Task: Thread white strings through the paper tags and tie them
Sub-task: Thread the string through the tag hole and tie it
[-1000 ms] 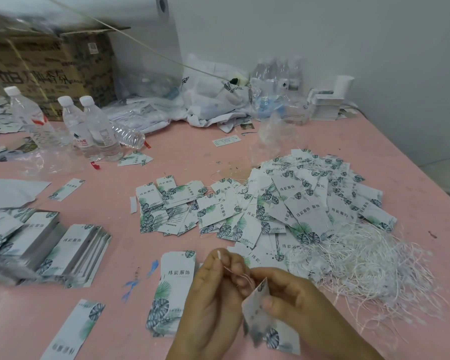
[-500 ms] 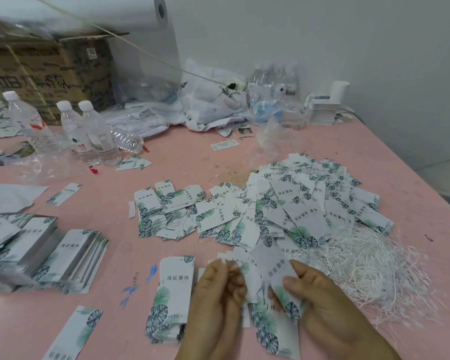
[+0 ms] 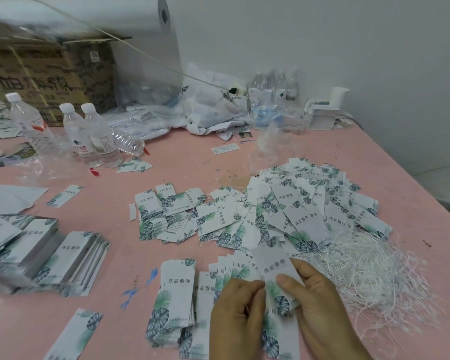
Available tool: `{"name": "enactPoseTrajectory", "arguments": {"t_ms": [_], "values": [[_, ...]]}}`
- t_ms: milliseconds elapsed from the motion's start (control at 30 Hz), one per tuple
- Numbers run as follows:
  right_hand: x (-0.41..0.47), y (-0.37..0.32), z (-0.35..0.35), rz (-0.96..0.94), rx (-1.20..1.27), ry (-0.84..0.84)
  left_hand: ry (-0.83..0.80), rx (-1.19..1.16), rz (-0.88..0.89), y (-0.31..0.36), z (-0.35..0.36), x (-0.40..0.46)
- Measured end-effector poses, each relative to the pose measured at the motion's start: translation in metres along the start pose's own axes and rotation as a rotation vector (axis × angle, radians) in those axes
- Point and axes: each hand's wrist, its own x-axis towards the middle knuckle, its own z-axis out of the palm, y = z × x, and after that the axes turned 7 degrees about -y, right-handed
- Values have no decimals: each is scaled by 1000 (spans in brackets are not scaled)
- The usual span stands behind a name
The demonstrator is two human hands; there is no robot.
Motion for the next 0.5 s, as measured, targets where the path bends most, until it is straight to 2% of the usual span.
{"name": "enactPoseTrajectory", "arguments": {"t_ms": [133,300,367,500], "values": [[24,-38,-11,-30,-144,149,1,31,14,2,3,-1],[103,-94,-18,-117,-312,331,-59,96,95,7,3,-2],[132,-100,-24,-115,-550,369,-69,89,86,7,2,-2],[152,-78,-45,-140,-1226,391,-87,76,73,4,-2,-3]]}}
